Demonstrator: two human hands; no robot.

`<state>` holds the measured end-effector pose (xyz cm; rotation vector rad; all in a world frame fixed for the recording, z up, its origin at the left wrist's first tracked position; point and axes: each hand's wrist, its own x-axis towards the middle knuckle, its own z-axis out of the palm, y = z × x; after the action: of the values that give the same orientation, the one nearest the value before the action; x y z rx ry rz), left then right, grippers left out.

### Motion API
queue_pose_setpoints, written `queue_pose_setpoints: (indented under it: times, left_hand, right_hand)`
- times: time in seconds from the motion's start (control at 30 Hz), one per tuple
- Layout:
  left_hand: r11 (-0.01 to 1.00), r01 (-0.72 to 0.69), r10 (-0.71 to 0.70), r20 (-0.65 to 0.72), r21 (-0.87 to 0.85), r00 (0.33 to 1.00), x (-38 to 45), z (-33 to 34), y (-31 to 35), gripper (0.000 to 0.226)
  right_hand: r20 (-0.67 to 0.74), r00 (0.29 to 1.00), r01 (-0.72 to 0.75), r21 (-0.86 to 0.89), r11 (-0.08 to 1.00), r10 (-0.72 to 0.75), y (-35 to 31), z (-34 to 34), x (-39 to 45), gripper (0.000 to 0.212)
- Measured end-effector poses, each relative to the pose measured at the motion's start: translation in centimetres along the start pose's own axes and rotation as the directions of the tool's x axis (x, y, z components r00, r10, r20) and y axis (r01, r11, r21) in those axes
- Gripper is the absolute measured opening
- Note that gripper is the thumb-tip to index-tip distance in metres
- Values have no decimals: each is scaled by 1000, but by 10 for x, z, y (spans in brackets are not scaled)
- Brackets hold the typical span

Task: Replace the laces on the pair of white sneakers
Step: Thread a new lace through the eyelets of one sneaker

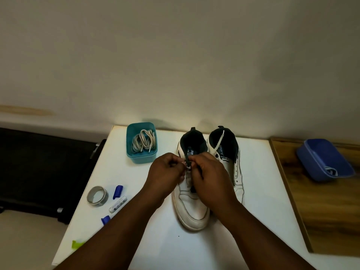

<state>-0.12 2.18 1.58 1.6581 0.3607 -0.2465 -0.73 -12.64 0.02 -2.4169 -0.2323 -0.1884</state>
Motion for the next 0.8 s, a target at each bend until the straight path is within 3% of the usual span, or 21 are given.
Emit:
queue_pose_setpoints:
  times: [0.07,0.13,0.2,0.27,0.3,0.33,0.37,0.4,0.43,0.47,0.5,0.57,0.63,0.8]
  left_hand:
    - [998,25,-29,-67,-64,997,1,1,8,14]
    - [936,66,-118,-132,-345,984,1,1,17,18]
    - [705,77,-204,-97,-705,974,-1,0,24,16]
    - [488,47,-256,-91,-872,962,-1,-3,27,14]
    - [448,37,-296,-110,-893,949,1,-5,25,12]
    - [476,26,-326,-149,-879,934,4,-6,22,11]
    - [579,3,-320,-223,-816,921,5,-7,20,10]
    - [749,-47,-239,-336,-661,911,7,-9,17,10]
    - [917,-129,-53,-435,-378,899,8,-11,11,9]
    - [970,-239,200,-429,-39,881,8,-13,6,8]
    - [914,-326,390,-305,242,869,7,-14,0,10]
    - [764,-350,433,-29,542,901,6,-10,-8,21]
    - [698,-315,357,69,643,931,3,-7,-9,26]
    - [667,-363,423,70,651,903,6,-18,-4,20]
  right_hand:
    - [1,1000,-1,-48,999,1,0,-10,1,36]
    - [-23,998,-53,-112,992,51,2,-18,2,41]
    - [-50,994,-99,-132,986,93,3,-22,1,39]
    - [-65,994,-99,-134,986,91,4,-22,1,41]
    - [-67,994,-97,-132,987,89,4,-22,0,45]
    - [-70,993,-98,-130,987,90,4,-22,-1,48]
    - [-80,992,-105,-133,985,95,3,-23,-1,50]
    - [-97,990,-117,-148,982,104,3,-25,-1,49]
    - [-116,987,-131,-178,975,111,2,-26,-1,47]
    - [-132,985,-142,-222,965,115,1,-27,-1,42]
    - [-147,982,-154,-268,951,118,1,-27,-1,36]
    - [-169,978,-176,-334,926,125,3,-27,-1,25]
    - [-169,977,-185,-369,911,130,6,-26,-1,19]
    - [-198,973,-189,-366,911,123,9,-33,-1,13]
